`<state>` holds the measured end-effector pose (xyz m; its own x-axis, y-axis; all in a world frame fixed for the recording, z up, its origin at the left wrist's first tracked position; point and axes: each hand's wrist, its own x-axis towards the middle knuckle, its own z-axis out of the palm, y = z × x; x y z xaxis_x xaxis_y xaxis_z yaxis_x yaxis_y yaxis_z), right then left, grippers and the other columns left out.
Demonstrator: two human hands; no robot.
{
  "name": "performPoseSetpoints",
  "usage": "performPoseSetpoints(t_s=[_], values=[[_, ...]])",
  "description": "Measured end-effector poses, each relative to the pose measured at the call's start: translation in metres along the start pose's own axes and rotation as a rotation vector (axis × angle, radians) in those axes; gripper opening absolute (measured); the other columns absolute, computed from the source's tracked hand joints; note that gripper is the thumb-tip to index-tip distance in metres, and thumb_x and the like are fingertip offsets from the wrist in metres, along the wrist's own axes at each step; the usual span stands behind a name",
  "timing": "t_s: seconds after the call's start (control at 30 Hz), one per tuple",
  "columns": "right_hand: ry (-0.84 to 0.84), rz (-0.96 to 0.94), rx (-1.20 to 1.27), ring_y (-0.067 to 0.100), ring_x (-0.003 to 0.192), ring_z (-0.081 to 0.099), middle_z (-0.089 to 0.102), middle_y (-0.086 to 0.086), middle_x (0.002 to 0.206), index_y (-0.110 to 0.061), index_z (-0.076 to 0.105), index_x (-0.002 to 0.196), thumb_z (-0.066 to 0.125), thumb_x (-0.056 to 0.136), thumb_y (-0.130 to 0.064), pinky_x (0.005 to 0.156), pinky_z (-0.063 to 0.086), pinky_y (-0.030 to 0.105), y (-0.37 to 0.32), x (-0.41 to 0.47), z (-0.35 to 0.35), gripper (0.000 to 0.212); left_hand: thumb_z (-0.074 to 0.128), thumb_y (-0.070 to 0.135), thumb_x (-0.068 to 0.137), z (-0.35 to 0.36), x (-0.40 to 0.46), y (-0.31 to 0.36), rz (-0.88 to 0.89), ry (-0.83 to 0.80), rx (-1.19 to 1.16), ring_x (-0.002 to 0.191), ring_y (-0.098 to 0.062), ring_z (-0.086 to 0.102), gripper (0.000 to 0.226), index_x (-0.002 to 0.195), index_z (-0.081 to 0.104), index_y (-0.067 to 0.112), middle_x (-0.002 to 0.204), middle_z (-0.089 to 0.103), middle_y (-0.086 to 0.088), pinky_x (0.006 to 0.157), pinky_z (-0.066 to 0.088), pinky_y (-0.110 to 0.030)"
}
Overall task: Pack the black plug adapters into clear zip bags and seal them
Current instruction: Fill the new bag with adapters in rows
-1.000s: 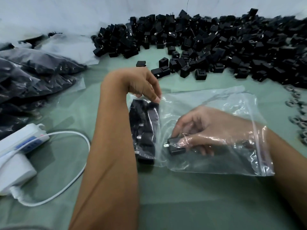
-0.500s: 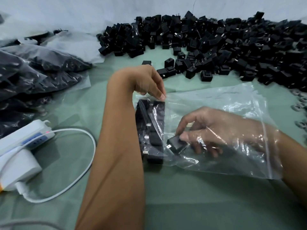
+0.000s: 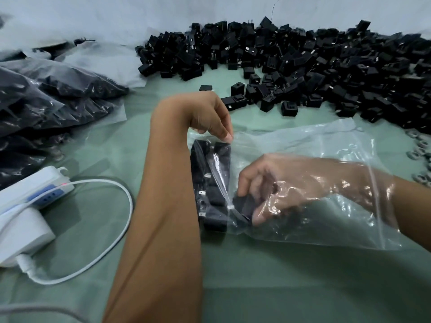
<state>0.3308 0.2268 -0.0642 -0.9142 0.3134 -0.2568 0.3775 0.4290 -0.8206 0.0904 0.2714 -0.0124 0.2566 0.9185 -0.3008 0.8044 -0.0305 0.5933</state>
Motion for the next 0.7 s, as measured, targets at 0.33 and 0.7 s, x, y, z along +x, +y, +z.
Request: performPoseSetpoints(t_s=[0.33, 0.7], values=[[-0.051, -0.012, 0.095, 0.006, 0.069, 0.075, 0.079, -0.005, 0.089, -0.010, 0.071, 0.114, 0.076, 0.094, -0.025, 0.061, 0.052, 0.007, -0.010, 0.000, 0.001, 0.025, 0.089, 0.019, 0.076, -0.001, -0.004, 0.003, -0.015, -0.005, -0.015, 0.063, -0.002, 0.055, 0.012, 0.071, 0.081, 0.027, 0.069, 0.067, 0.009, 0.055, 0.043, -0.017], [-0.125, 0.007, 0.192, 0.005, 0.061, 0.071, 0.078, 0.008, 0.087, -0.007, 0.074, 0.116, 0.074, 0.095, -0.015, 0.055, 0.051, 0.008, -0.005, -0.003, -0.007, 0.023, 0.089, 0.020, 0.074, 0.000, -0.007, 0.003, -0.030, -0.010, -0.030, 0.067, -0.005, 0.056, 0.011, 0.071, 0.081, 0.026, 0.074, 0.069, 0.005, 0.059, 0.044, -0.020]])
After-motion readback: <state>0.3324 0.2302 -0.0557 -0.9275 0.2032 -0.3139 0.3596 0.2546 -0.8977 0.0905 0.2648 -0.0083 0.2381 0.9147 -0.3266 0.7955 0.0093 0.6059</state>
